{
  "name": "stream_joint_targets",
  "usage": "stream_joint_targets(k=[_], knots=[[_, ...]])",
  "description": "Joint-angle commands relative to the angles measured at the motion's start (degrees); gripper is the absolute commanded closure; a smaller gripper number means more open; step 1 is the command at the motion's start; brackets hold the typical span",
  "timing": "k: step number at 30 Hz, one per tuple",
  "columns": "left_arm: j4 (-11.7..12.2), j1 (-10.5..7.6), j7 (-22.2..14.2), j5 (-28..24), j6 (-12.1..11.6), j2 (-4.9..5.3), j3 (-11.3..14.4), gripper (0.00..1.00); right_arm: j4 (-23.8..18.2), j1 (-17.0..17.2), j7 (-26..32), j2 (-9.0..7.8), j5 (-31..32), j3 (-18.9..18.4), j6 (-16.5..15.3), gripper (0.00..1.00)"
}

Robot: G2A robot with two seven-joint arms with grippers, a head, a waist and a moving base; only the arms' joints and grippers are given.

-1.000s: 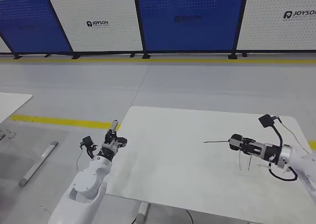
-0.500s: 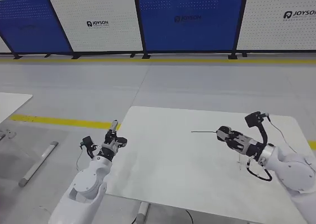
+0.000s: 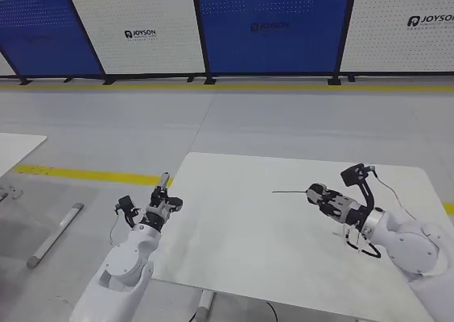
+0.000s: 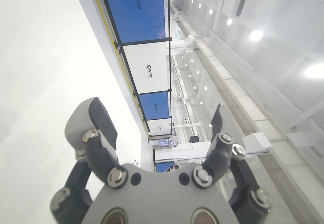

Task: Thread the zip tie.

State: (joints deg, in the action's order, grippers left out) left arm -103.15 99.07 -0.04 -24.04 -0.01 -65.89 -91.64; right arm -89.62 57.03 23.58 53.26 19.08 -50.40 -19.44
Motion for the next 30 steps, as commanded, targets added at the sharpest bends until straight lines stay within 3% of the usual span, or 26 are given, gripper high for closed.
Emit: stream_joint_targets(k=[1, 4, 10, 14, 24, 26, 30], knots=[[-0.3, -0.33, -0.8, 0.2, 0.1, -0.05, 0.4, 0.00, -0.1, 0.1, -3.4, 0.24, 3.8, 0.5, 0.0, 1.00], [-1.3, -0.61, -3.4, 1.1, 1.3, -0.01, 1.1, 0.00, 0.9, 0.3, -10.4, 0.72, 10.0, 1.9, 0.0, 1.00], [-3.0, -2.79, -11.9, 1.9, 9.3, 0.31, 3.5, 0.00, 2.0, -1.5, -16.0, 1.58, 15.3, 6.4, 0.0, 1.00], [-2.8, -5.28, -14.1, 1.9, 14.3, 0.26, 6.0, 0.00, 2.7, -2.0, -17.1, 1.66, 16.7, 7.7, 0.0, 1.00], [-2.6, -5.79, -13.4, 2.0, 14.8, 0.22, 6.1, 0.00, 2.7, -2.0, -17.1, 1.66, 16.7, 7.7, 0.0, 1.00], [-2.6, -6.32, -13.5, 4.1, 16.0, 0.28, 7.2, 0.00, 2.4, -1.5, -17.3, 1.78, 17.9, 7.7, 0.5, 1.00], [-3.7, -8.15, -17.3, 8.6, 19.2, 0.43, 11.1, 0.00, 0.2, -1.3, -18.5, 2.51, 27.1, 9.5, 1.2, 1.00]])
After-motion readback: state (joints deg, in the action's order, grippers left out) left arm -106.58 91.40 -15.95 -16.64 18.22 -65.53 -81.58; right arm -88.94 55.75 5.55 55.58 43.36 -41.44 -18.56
